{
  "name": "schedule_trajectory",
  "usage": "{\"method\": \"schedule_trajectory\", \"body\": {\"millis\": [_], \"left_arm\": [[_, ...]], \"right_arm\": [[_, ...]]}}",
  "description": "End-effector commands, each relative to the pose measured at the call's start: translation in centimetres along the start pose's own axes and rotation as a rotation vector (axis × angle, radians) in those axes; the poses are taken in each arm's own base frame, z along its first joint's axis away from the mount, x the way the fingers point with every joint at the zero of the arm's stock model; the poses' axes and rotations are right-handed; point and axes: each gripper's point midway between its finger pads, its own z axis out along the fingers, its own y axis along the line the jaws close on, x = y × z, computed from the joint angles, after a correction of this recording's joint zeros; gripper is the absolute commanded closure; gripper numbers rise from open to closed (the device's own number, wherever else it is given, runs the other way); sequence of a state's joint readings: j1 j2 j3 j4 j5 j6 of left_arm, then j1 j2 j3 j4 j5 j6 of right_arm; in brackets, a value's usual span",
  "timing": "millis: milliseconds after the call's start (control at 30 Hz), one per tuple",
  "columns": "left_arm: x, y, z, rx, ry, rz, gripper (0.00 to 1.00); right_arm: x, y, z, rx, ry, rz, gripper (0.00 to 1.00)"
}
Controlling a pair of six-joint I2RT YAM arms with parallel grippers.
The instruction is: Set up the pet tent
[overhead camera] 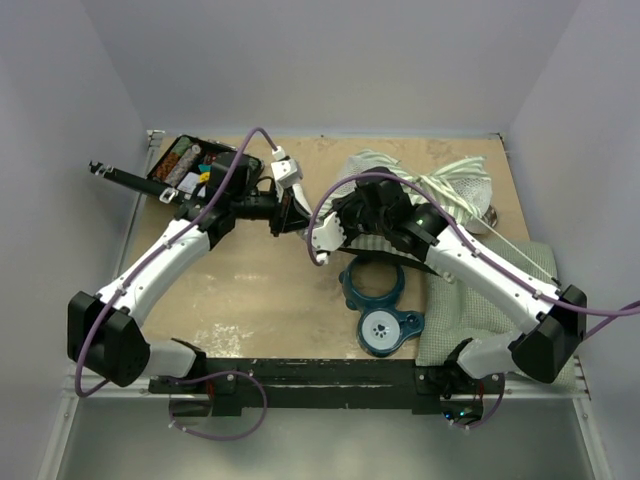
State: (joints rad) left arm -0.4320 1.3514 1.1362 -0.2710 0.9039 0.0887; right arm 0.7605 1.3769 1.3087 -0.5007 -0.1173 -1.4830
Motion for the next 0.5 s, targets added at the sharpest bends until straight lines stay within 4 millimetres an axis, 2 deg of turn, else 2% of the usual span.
{"method": "schedule_trajectory", "body": {"millis": [0, 33, 167, 333, 467], "left_arm": [[-0.8, -1.8, -0.6, 0.059, -0.022, 0.063, 1.00], [-0.9, -1.7, -0.6, 0.055, -0.023, 0.064, 1.00], [-1.1, -1.4, 0.1, 0.058, -0.011, 0.050, 0.99], [-1.5, -1.2, 1.3, 0.080, 0.004, 0.024, 0.86], [-2.0, -1.1, 2.3, 0.089, 0.011, 0.028, 0.82]], "right_arm": [[1.6, -2.2, -0.9, 0.064, 0.044, 0.006, 0.97], [1.3, -2.3, -0.9, 0.067, 0.029, 0.012, 1.00], [-0.3, -3.0, -0.8, 0.094, -0.030, 0.005, 1.00], [-1.3, -2.3, -0.4, 0.071, -0.057, -0.017, 1.00], [-1.7, -1.8, 0.0, 0.056, -0.064, -0.041, 1.00]]}}
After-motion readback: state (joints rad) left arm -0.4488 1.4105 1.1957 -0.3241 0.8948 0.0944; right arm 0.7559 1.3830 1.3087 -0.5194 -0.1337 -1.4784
